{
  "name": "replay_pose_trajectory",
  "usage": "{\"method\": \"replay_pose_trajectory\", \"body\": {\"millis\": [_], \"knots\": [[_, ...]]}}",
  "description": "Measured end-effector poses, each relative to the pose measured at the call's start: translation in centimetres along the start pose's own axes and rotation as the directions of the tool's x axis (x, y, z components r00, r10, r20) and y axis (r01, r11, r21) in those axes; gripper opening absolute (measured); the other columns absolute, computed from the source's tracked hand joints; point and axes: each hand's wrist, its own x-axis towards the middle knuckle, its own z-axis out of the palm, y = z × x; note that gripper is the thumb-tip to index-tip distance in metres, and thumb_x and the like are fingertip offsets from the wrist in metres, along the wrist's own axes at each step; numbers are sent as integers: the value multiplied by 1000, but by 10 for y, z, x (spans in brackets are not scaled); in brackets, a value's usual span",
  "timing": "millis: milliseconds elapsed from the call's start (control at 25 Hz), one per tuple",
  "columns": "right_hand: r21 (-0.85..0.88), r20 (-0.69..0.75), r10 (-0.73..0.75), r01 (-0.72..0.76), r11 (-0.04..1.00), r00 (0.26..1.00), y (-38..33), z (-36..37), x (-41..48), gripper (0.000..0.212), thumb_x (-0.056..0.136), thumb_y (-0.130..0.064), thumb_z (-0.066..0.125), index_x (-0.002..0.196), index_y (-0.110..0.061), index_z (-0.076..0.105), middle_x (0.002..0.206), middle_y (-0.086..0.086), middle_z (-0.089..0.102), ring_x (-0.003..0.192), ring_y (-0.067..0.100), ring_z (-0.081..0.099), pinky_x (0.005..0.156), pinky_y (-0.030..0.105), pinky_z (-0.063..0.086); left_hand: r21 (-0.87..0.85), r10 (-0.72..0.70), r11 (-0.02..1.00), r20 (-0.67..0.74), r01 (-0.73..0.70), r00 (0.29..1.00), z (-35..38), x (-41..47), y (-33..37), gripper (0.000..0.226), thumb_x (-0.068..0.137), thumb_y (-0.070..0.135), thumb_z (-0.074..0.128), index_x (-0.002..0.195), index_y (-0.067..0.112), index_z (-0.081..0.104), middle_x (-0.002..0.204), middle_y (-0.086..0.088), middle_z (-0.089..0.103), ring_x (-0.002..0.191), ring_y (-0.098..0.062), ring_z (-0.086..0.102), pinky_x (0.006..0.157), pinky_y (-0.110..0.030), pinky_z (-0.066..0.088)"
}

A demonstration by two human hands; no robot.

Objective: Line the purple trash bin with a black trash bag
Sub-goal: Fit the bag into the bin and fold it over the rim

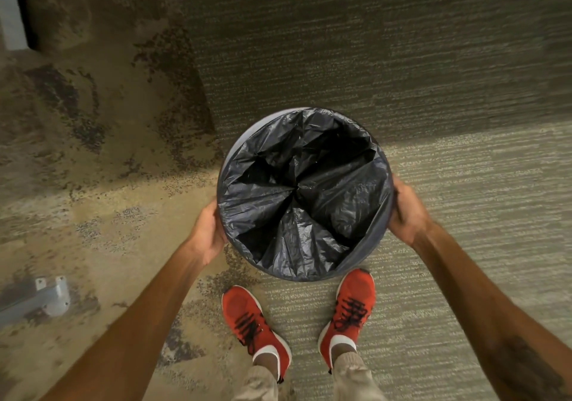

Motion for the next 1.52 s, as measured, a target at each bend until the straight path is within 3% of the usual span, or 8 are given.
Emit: {"method": "replay_pose_trajectory", "body": {"millis": [280, 600, 920, 1080, 1160, 1240, 1360, 1520], "knots": [[138, -206, -46, 75, 988, 978, 36, 12, -13, 35, 101, -33, 56, 127, -12, 67, 116, 9, 76, 105, 25, 73, 89, 42, 60, 2, 174, 984, -208, -177, 963, 18, 1, -17, 35, 99, 28, 42, 113, 15, 72, 109, -8, 77, 99, -25, 75, 77, -34, 59], [317, -221, -28, 99, 943, 975, 41, 24, 0, 44, 103, -24, 39, 71, -15, 68, 71, 8, 69, 66, 23, 69, 64, 33, 61, -238, 29, 970, -100, -52, 995, 23, 12, -23, 55, 95, 50, 45, 124, 10, 70, 130, -19, 67, 124, -39, 61, 110, -53, 43], [469, -124, -109, 155, 869, 986, 54, 29, 3, 47, 101, -32, 32, 67, -18, 60, 59, 3, 64, 56, 18, 65, 54, 26, 58, -343, 77, 936, -27, -81, 997, 32, 12, -26, 56, 89, 51, 41, 95, 13, 82, 110, -13, 76, 100, -32, 73, 99, -50, 46], [455, -127, -171, 211, 865, 977, 48, 31, 1, 51, 107, -36, 36, 83, -7, 71, 84, 13, 73, 78, 27, 73, 73, 38, 62, -257, 117, 955, -134, -149, 984, 32, 7, -17, 50, 101, 41, 37, 122, 6, 67, 129, -17, 66, 116, -35, 64, 103, -49, 48], [233, -327, -190, 274, 933, 926, 37, 20, -3, 45, 106, -40, 43, 112, -1, 65, 107, 19, 71, 96, 32, 71, 87, 45, 58, -8, 268, 954, -421, -299, 867, 26, -7, -3, 44, 104, 31, 42, 127, -1, 61, 120, -16, 68, 103, -25, 66, 90, -33, 55], [-51, -567, -343, 384, 922, 749, 22, 7, -18, 27, 105, -32, 46, 108, -10, 61, 95, 5, 65, 84, 14, 64, 78, 34, 54, 403, 582, 811, -624, -423, 522, 21, -31, 10, 35, 105, 26, 44, 118, -1, 62, 106, -14, 68, 86, -13, 59, 73, -21, 50], [-549, -406, -817, 605, 577, 410, 7, 24, -56, 16, 97, -18, 45, 104, -25, 57, 100, -3, 61, 84, 2, 58, 75, 22, 51, 792, 934, 272, -80, -547, 349, 59, -71, 18, 17, 102, 27, 49, 108, 18, 62, 103, 1, 64, 87, 0, 55, 78, -17, 49], [-592, 124, -608, 550, 589, 784, 27, 104, -64, 29, 91, -4, 51, 110, -21, 65, 113, 3, 68, 100, 13, 69, 87, 33, 59, 841, 668, 128, 318, -525, 672, 148, -67, -6, 28, 99, 14, 53, 127, 15, 57, 122, -1, 62, 109, -11, 60, 96, -27, 50]]}}
